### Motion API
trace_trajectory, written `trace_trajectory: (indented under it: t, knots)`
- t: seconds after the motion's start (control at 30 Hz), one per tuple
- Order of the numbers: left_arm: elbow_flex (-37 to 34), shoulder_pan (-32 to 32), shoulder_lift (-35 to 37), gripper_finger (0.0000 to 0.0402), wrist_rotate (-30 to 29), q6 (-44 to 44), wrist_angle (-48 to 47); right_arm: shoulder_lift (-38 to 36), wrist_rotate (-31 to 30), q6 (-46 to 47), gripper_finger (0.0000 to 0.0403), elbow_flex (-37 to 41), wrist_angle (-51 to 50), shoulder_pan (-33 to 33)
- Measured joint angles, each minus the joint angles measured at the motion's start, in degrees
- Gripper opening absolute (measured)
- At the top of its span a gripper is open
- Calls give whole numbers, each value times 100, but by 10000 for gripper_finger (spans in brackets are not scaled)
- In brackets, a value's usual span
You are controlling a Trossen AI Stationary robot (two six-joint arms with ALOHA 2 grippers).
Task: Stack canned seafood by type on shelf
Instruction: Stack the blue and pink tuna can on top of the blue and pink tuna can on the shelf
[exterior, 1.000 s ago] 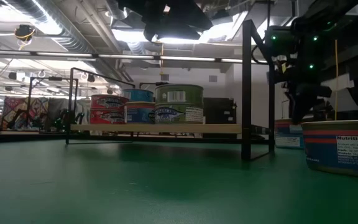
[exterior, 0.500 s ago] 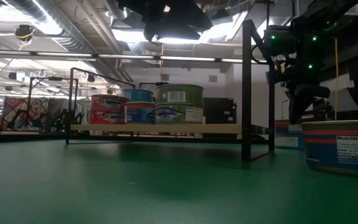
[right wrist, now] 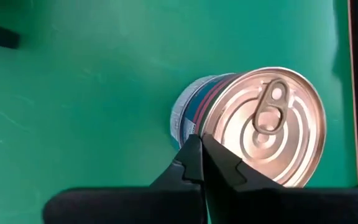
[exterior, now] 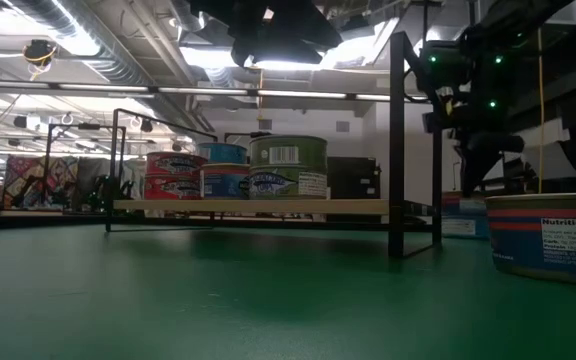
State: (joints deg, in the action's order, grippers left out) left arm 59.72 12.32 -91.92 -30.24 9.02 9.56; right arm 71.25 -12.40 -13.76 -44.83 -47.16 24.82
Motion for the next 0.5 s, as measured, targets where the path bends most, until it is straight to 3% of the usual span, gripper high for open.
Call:
trace_trajectory:
  t: [0.5]
  knots:
    - [0,0,0,227,0,0,2,-11,-8,-2,0,-118,-34,0]
